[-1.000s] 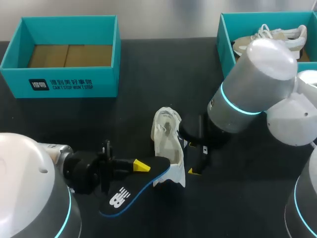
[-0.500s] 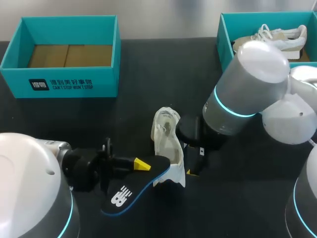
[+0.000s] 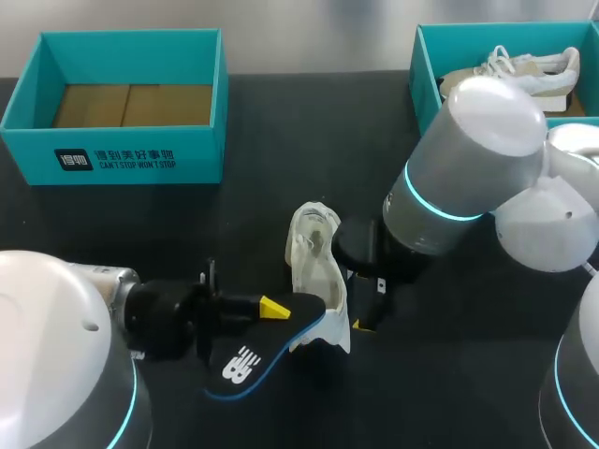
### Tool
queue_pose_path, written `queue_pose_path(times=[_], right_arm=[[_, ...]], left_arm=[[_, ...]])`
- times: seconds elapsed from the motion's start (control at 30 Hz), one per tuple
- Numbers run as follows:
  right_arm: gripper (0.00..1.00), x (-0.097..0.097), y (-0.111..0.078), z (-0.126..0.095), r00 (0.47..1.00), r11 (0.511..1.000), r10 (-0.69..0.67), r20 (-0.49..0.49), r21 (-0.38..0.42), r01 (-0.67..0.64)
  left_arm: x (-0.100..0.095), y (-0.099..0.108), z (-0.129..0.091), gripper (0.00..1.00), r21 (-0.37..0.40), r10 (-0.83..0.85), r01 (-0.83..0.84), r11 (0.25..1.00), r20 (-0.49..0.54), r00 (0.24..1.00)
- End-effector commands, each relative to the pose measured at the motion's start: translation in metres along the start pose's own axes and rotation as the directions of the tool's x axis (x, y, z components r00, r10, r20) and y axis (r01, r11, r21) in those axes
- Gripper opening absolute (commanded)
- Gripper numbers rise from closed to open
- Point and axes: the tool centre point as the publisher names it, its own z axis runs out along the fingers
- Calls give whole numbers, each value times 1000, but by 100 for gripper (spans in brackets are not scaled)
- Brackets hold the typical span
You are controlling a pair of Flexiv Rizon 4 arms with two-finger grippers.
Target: Take the shoe out of the shoebox, open the shoe tongue, remove and reinsert the insole, then place the shoe into the shoebox
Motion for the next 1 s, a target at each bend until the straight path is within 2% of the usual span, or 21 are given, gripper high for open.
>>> queue_pose_path(times=[0.03,0.23,1.0], right_arm=[[100,1,0,1,1000,1000,0,1,1,0],[100,1,0,1,1000,1000,0,1,1,0],[100,1,0,1,1000,1000,0,1,1,0]], left_arm=[[-1,7,9,0,-3,-11,11,1000,6,1000],[2,16,11,0,-23,-55,55,998,27,998],[5,32,23,0,-63,-61,64,996,50,997]])
